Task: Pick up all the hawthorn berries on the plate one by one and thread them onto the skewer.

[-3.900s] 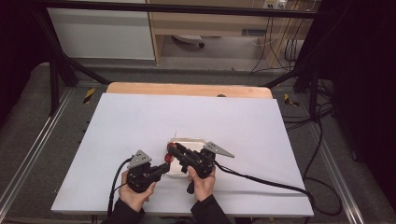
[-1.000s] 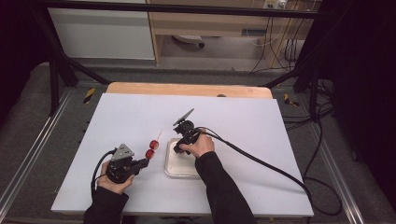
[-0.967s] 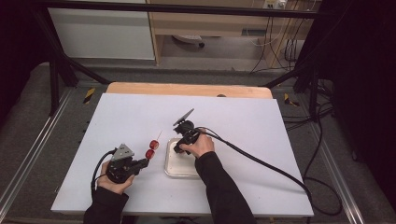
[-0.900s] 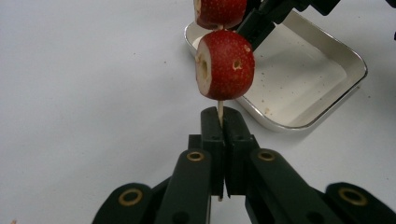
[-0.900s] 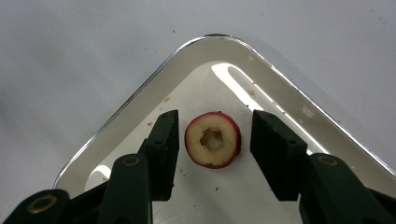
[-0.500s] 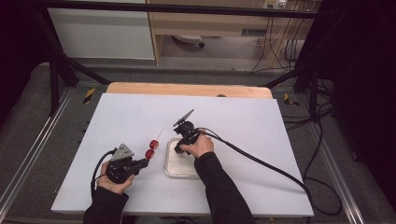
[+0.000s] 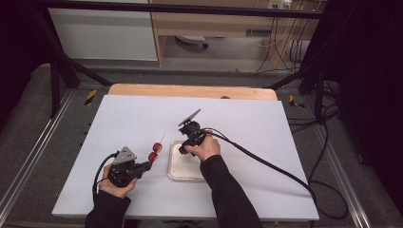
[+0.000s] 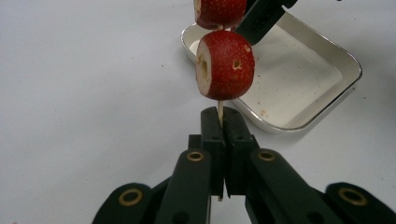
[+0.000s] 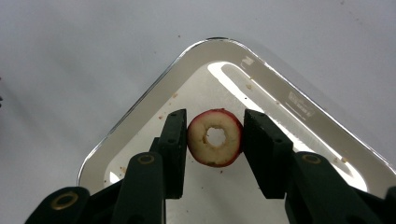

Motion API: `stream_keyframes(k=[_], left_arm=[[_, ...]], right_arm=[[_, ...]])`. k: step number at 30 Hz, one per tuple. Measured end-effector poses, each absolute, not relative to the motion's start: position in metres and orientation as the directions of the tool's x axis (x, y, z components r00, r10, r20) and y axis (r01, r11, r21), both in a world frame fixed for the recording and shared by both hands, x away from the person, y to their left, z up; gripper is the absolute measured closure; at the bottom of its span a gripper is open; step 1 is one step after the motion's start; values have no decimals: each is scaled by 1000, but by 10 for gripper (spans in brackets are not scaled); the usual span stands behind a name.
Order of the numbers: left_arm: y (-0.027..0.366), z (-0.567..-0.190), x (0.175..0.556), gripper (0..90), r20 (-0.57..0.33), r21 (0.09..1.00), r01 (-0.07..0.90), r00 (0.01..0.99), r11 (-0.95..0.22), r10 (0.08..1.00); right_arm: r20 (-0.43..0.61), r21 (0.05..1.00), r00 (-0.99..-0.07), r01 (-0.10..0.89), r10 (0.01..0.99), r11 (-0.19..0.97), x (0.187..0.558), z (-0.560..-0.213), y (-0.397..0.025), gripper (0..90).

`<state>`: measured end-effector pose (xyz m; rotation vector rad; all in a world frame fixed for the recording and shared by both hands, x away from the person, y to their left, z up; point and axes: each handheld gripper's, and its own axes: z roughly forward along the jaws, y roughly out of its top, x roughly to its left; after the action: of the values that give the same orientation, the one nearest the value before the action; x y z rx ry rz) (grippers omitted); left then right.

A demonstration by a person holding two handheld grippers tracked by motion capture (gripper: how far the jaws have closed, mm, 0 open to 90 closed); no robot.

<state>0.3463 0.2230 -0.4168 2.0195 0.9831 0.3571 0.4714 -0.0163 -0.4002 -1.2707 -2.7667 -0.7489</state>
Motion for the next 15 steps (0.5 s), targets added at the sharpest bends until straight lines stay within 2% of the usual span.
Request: stream_keyframes(k=[9, 15], left_arm=[[221, -417, 345, 883, -91, 788, 507, 658, -350, 747], [219, -416, 344, 883, -88, 788, 504, 662, -354, 745]], right_arm=[[201, 463, -679, 701, 706, 542, 459, -388, -27, 615], [247, 505, -666, 709, 704, 493, 452, -387, -41, 615]])
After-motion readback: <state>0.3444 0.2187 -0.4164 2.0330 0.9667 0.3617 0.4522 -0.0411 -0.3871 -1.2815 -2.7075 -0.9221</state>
